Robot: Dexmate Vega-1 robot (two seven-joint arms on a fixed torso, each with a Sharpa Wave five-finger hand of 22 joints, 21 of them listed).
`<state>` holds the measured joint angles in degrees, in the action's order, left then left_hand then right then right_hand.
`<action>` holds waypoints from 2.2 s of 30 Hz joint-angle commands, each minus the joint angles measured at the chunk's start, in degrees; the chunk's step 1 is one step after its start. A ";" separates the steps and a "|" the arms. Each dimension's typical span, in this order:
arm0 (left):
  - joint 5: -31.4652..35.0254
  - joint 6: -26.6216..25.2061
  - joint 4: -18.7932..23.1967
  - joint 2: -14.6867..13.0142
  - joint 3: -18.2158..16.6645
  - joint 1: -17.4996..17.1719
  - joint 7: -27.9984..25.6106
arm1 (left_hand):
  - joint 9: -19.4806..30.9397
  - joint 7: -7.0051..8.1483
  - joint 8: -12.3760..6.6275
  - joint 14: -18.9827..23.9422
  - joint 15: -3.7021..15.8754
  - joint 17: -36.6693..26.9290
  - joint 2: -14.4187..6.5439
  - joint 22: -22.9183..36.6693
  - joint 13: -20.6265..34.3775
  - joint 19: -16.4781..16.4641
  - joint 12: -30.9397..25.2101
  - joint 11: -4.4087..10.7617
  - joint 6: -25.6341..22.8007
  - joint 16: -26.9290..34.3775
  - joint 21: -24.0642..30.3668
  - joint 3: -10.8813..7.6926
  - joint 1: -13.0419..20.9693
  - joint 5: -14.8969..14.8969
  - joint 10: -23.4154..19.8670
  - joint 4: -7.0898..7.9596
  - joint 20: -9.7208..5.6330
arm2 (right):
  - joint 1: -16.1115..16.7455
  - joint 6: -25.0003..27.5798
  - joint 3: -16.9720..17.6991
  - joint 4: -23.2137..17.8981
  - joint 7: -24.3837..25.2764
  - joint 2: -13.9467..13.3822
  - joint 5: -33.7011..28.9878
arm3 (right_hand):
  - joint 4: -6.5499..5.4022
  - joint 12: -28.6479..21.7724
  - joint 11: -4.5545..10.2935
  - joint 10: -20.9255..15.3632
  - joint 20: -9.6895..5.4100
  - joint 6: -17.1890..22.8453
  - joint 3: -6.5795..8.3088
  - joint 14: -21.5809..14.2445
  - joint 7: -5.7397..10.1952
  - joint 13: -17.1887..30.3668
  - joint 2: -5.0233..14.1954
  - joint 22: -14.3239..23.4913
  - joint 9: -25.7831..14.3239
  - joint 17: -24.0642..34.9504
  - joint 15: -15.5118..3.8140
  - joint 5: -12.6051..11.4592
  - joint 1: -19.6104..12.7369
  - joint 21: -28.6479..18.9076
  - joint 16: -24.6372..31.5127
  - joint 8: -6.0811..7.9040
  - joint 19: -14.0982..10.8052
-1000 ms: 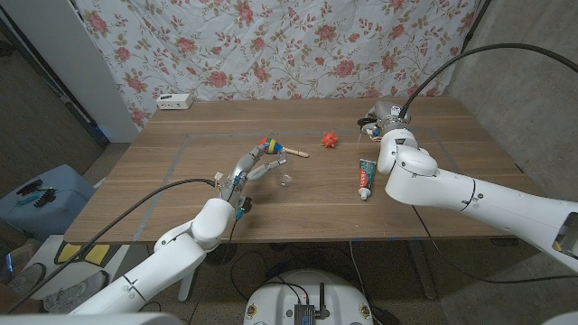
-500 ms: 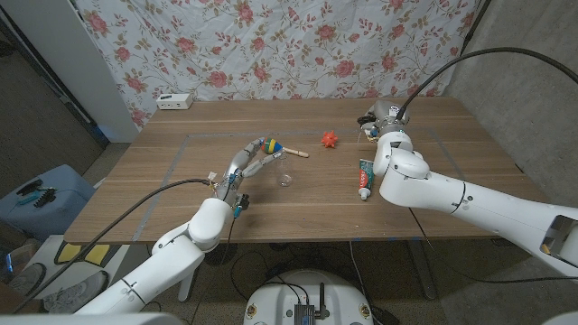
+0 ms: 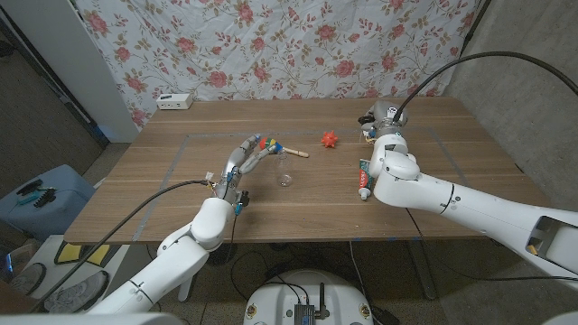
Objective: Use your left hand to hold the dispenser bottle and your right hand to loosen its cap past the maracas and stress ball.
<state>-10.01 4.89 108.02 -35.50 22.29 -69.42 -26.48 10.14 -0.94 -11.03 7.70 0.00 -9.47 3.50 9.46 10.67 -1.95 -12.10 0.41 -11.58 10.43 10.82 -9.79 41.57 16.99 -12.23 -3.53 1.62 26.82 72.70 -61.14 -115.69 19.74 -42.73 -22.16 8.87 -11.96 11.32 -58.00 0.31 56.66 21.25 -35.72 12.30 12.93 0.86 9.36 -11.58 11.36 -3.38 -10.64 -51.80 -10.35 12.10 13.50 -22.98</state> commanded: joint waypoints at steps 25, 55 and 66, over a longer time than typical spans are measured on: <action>-4.13 6.96 -7.90 7.07 0.41 3.48 -0.49 | 0.12 -0.21 0.04 1.17 -0.34 -0.40 -7.07 0.38 0.07 -1.49 -0.05 -0.13 -1.67 0.13 0.24 -1.06 -1.92 -0.73 -1.29 2.82 0.10 | 1.53 -7.48 1.42 13.54 -2.47 5.59 -4.67 | -0.16 0.32 0.36 2.39 -0.14 -1.30 0.14 -0.74 0.37 0.73 -0.19 0.02 -0.04 -0.25 -8.87 -0.51 0.48 -0.20 -0.33 -0.44 -0.95; -6.75 8.60 -9.31 7.48 -1.07 3.11 -0.26 | 0.09 -1.71 0.46 0.93 -1.72 -0.05 -13.17 0.39 0.06 -2.45 0.34 -1.95 -2.11 -0.33 0.36 -4.00 -2.83 -4.81 -1.45 3.58 1.32 | 3.38 -10.63 4.62 18.23 -3.18 9.41 -1.04 | -0.97 0.77 -0.01 7.77 0.27 -6.08 0.01 1.32 0.40 0.97 -2.29 0.06 0.05 -0.31 -8.55 -0.56 4.09 -0.09 -1.20 -1.88 -0.53; -7.85 8.53 -9.30 7.31 -1.48 2.56 0.06 | 0.10 -1.81 0.49 0.95 -1.93 -0.05 -13.35 0.40 0.07 -2.63 0.39 -2.08 -2.05 -0.33 0.38 -4.35 -2.83 -5.21 -1.38 3.47 1.38 | 3.63 -10.84 4.84 17.68 -3.70 9.39 0.50 | -1.30 1.16 -0.71 11.38 0.78 -9.71 -0.47 3.18 0.08 0.80 -4.40 0.08 -0.03 -0.39 -7.95 -0.69 7.05 -0.02 -1.46 -2.43 -0.01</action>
<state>-16.88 13.29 98.63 -28.01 21.29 -66.28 -26.69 10.14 -2.06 -10.76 8.30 -1.66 -9.34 -9.31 9.74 10.68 -4.19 -11.87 -1.37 -13.49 10.15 10.81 -13.76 38.70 11.95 -13.57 -0.05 2.66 30.08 62.22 -56.65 -97.93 16.38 -33.61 -23.49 7.74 -11.01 10.65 -47.53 0.68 47.73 20.94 -33.02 12.41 13.66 -3.21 9.36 -11.49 10.92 -3.16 -11.08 -45.39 -10.35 10.76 11.19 -23.02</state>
